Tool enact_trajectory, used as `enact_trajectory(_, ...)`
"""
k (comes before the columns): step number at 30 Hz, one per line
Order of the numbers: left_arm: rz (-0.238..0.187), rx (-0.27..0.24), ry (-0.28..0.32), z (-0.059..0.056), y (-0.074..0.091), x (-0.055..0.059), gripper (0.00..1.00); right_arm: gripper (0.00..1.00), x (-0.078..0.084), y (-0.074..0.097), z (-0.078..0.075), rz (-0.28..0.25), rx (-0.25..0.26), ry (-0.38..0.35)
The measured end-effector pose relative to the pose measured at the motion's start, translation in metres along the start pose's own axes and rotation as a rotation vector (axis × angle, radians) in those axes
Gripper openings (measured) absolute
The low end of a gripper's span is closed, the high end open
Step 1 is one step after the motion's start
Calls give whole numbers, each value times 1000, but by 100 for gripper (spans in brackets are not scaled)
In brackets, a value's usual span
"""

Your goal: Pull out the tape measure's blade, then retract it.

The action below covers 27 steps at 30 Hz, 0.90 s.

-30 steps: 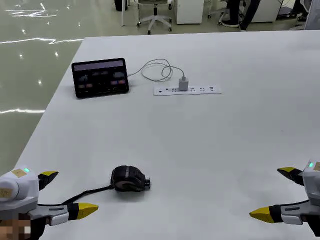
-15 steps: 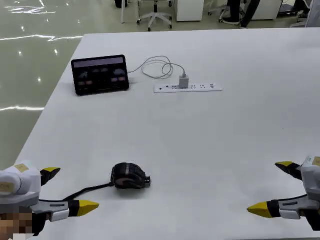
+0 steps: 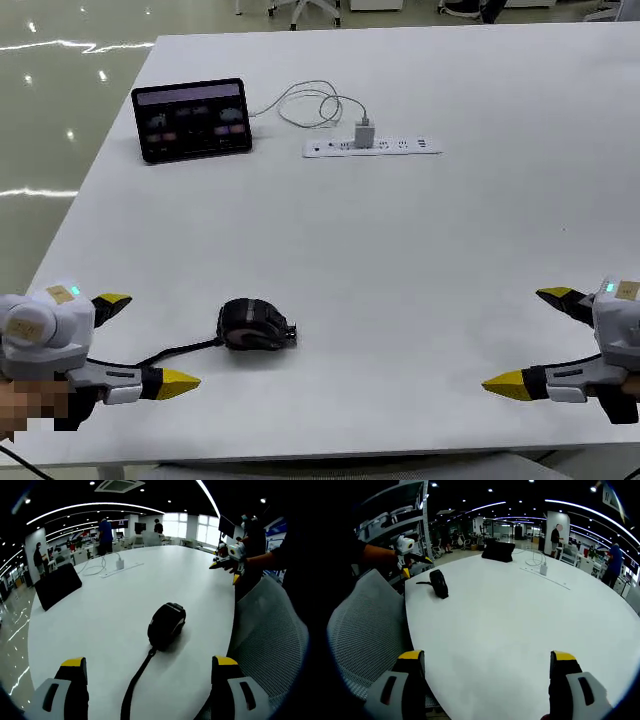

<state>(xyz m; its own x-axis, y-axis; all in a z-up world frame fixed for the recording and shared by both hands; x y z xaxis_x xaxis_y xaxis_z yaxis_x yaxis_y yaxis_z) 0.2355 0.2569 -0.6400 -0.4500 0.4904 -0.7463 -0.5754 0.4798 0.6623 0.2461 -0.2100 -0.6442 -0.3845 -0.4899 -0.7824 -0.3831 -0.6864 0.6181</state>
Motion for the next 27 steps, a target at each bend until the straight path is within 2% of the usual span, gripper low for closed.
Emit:
enact_trajectory(3, 30, 46, -73, -1, -8, -8, 99, 100, -5, -6, -2, 4, -15, 14)
enact_trajectory(5, 44, 55, -84, 0, -13, -12, 97, 100, -7, -10, -2, 9, -26, 22)
enact_trajectory(8, 59, 97, -125, -2, -22, -22, 94, 100, -14, -17, -2, 10, -41, 40)
enact_trajectory(10, 71, 121, -166, -4, -27, -26, 94, 100, -18, -21, -2, 6, -48, 47)
enact_trajectory(11, 95, 142, -197, -6, -30, -28, 92, 100, -21, -23, -1, 4, -53, 50)
enact_trajectory(14, 124, 176, -269, -9, -38, -34, 87, 100, -27, -29, 0, 3, -69, 65)
enact_trajectory(19, 150, 215, -327, -14, -52, -43, 86, 100, -31, -37, 2, 8, -95, 82)
enact_trajectory(24, 180, 252, -353, -17, -62, -47, 84, 100, -34, -39, 2, 8, -106, 87)
enact_trajectory(27, 197, 256, -375, -19, -67, -48, 82, 100, -35, -41, 1, 5, -110, 89)
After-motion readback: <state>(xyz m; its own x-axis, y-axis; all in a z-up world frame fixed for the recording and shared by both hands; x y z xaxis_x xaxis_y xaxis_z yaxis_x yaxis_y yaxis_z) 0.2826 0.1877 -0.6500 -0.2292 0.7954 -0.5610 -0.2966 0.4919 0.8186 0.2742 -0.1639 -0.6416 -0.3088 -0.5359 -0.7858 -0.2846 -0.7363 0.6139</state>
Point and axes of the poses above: the centre of the closed fingertips' face, and the gripper's own axes: y roughly backward along the fingers, z roughly to its left, x roughly out of its underside, the point moved 6 cm from there along y, roughly backward along the fingers, and after that the axes turned 5 degrees about -x, right-handed, at the moved point
